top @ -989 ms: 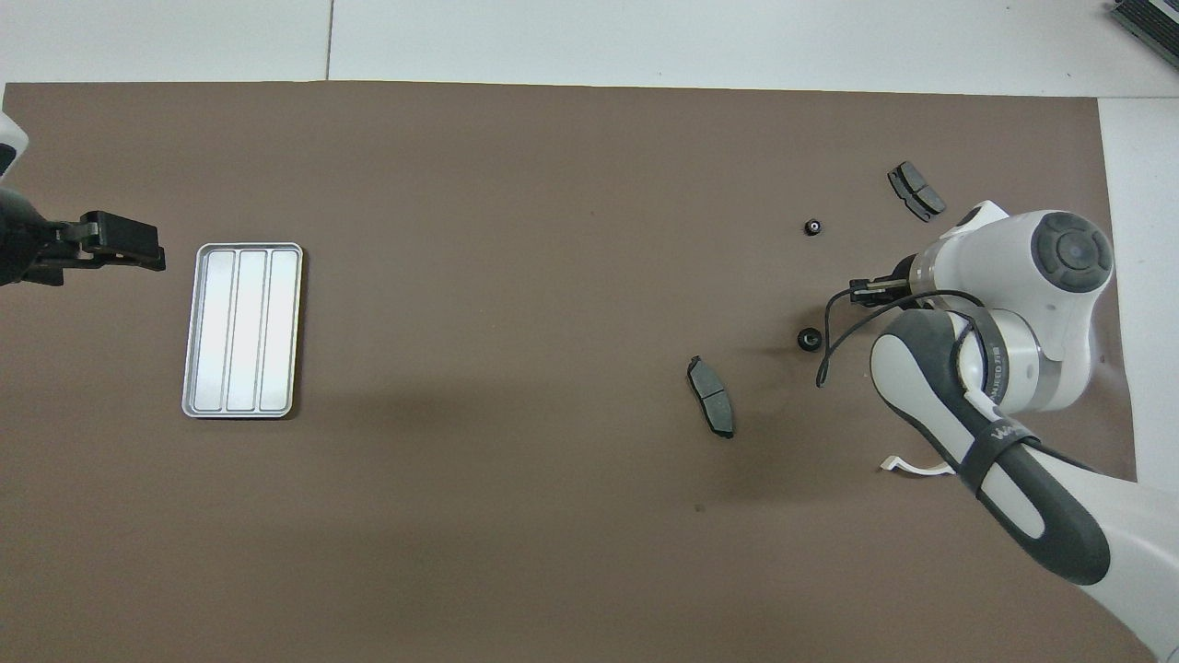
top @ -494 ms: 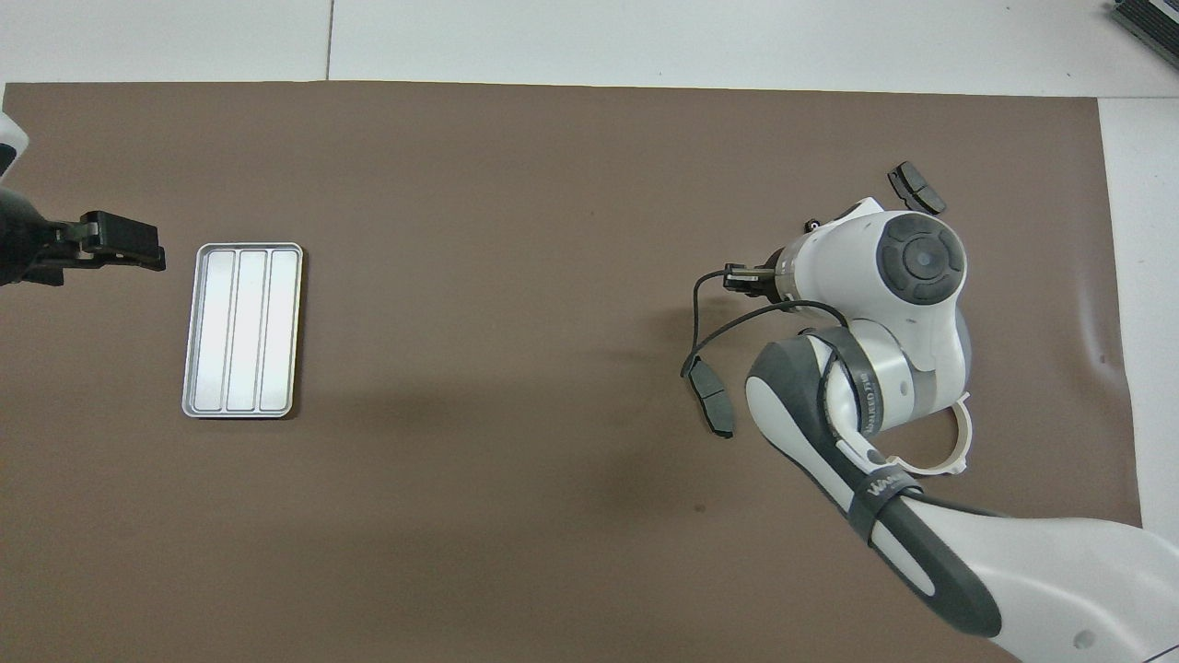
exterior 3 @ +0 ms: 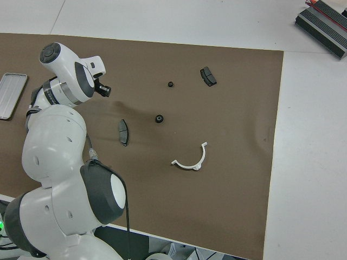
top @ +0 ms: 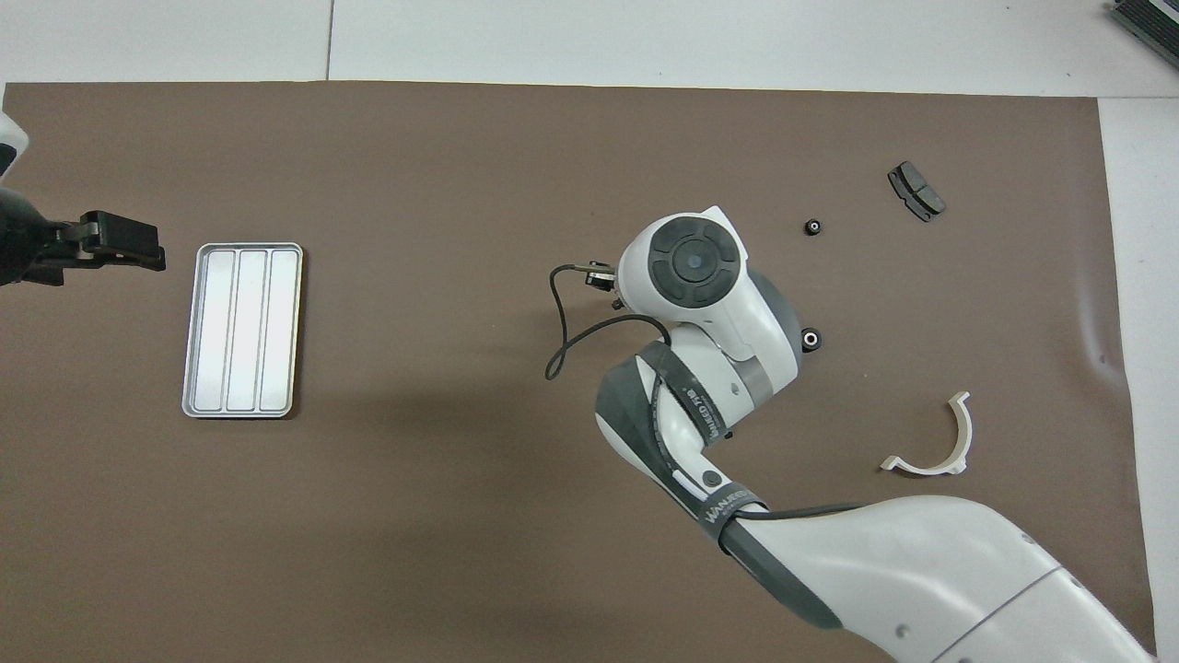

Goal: Pick bearing gear from pile to tray
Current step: 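Carry the gear with the right gripper to mid-table and release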

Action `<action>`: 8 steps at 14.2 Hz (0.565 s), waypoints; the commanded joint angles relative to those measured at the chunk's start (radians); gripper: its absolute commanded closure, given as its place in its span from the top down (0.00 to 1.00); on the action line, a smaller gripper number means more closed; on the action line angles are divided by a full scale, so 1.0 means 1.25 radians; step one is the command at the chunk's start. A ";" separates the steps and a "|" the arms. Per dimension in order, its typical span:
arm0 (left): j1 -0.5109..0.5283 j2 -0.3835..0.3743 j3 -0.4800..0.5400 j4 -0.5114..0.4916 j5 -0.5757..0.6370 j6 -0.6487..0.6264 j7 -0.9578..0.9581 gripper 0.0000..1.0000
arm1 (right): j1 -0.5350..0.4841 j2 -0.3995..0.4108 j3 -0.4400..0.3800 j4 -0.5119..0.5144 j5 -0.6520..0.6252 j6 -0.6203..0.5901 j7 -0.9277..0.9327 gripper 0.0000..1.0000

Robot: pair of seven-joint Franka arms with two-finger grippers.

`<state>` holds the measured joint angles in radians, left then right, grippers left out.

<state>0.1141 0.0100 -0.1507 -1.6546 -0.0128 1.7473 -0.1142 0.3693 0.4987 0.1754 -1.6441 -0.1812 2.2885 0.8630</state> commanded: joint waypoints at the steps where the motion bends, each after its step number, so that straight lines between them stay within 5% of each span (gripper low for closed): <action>1: 0.004 -0.013 -0.002 -0.005 0.014 -0.014 -0.002 1.00 | 0.047 0.076 0.000 0.112 -0.028 -0.054 0.067 0.00; 8: 0.004 -0.013 -0.002 -0.005 0.014 -0.014 -0.001 1.00 | 0.147 0.076 0.002 0.064 -0.042 -0.059 0.123 0.00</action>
<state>0.1141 0.0100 -0.1507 -1.6546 -0.0128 1.7473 -0.1142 0.5430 0.5980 0.1746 -1.5418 -0.2035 2.2207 0.9927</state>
